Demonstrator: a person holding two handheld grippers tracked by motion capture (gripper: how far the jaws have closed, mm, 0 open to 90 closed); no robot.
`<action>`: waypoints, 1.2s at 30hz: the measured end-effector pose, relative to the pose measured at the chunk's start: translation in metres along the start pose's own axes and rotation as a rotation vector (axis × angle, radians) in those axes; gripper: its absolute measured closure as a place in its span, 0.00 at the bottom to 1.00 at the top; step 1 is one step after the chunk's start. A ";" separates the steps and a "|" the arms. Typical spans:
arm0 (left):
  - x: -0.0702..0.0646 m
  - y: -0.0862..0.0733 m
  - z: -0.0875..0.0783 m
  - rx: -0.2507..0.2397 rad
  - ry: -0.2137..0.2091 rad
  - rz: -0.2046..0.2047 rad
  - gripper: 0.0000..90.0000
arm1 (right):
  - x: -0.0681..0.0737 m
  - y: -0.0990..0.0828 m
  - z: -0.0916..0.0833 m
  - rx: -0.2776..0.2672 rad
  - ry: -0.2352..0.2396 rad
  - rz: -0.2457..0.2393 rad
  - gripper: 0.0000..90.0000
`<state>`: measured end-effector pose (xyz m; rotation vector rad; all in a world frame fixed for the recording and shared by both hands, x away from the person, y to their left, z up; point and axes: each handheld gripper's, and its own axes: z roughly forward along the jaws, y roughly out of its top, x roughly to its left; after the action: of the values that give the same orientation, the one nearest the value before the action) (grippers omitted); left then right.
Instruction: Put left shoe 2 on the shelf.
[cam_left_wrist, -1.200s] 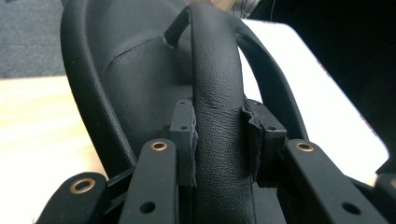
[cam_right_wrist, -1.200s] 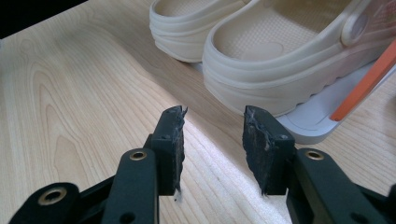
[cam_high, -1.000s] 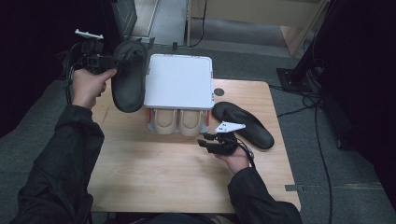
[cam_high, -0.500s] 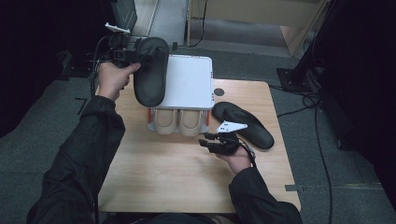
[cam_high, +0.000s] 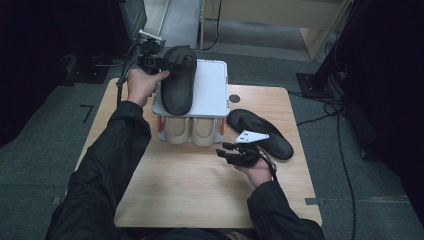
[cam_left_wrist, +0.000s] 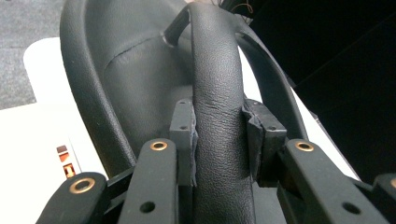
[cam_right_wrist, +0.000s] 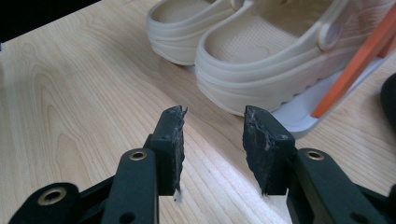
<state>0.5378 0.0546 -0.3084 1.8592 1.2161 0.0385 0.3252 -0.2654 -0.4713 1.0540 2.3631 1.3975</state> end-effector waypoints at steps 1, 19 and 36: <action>0.001 -0.001 0.002 0.004 -0.002 -0.003 0.75 | 0.000 0.000 0.000 0.002 -0.001 0.003 0.65; 0.010 -0.005 -0.003 0.000 -0.004 0.024 0.61 | -0.011 -0.003 -0.013 -0.009 -0.051 0.029 0.64; 0.024 -0.026 -0.055 -0.019 0.039 0.072 0.59 | -0.048 -0.007 -0.049 -0.039 -0.163 0.080 0.65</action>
<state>0.5064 0.1118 -0.3023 1.8928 1.1710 0.1258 0.3322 -0.3327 -0.4596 1.2150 2.1924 1.3230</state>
